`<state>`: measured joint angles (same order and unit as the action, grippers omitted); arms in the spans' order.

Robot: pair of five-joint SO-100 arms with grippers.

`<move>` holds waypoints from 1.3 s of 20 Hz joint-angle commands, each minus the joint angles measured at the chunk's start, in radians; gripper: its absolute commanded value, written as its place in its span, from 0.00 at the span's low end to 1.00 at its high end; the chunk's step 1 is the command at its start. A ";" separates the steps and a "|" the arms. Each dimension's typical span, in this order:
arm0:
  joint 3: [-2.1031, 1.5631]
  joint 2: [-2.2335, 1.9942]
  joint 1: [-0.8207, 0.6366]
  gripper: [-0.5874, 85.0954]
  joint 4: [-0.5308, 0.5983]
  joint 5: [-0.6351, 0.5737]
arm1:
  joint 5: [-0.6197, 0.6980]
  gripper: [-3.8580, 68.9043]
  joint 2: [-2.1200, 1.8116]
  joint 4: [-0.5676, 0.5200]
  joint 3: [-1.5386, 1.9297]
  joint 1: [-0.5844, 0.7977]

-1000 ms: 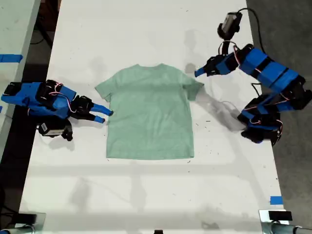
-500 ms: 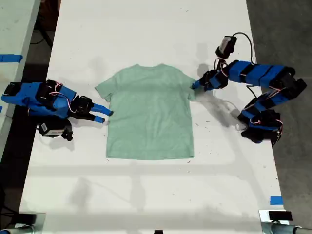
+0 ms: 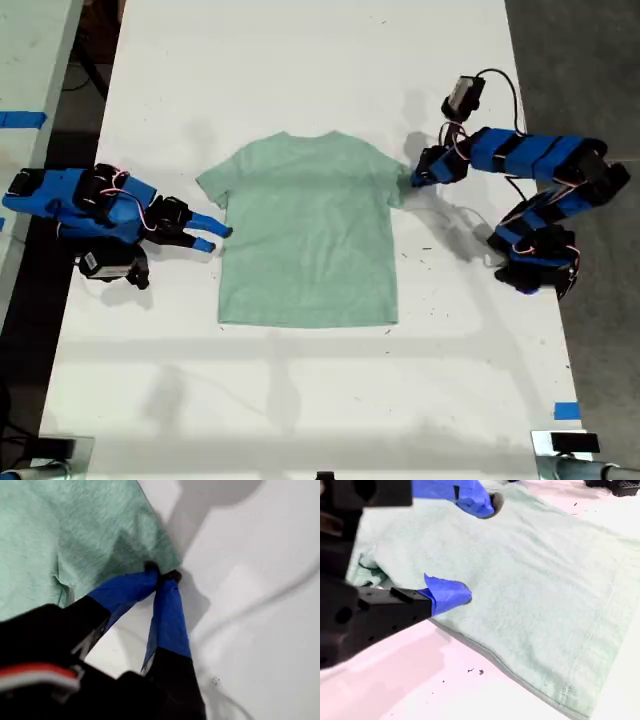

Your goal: Fold t shirt

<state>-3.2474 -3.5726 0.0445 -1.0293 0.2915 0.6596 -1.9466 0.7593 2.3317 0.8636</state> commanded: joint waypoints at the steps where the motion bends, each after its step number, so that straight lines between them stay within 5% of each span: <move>1: -0.043 -0.006 0.008 0.29 0.009 0.009 | 0.021 0.30 -0.052 0.060 -0.104 -0.011; 2: -0.043 -0.006 0.008 0.29 0.009 0.009 | 0.025 0.37 -0.052 0.071 -0.112 -0.015; 8: -0.043 -0.006 0.008 0.29 0.009 0.009 | 0.021 0.38 0.252 0.118 -0.314 -0.026; 9: -0.043 -0.006 0.008 0.29 0.009 0.009 | 0.021 0.34 0.344 0.152 -0.390 -0.034; 10: -0.043 -0.006 0.008 0.29 0.009 0.009 | 0.009 0.13 0.365 0.183 -0.430 -0.037; 11: -0.043 -0.006 0.008 0.29 0.009 0.008 | 0.002 0.08 0.353 0.175 -0.431 -0.037; 20: -0.043 -0.006 0.008 0.29 0.009 0.008 | 0.127 0.08 0.299 0.545 -0.982 -0.137; 26: -0.043 -0.006 0.008 0.29 0.009 0.008 | 0.183 0.08 0.669 0.545 -1.331 -0.364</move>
<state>-3.2474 -3.5726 0.0445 -1.0293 0.2915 0.8191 -1.3514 1.3315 1.1367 0.5645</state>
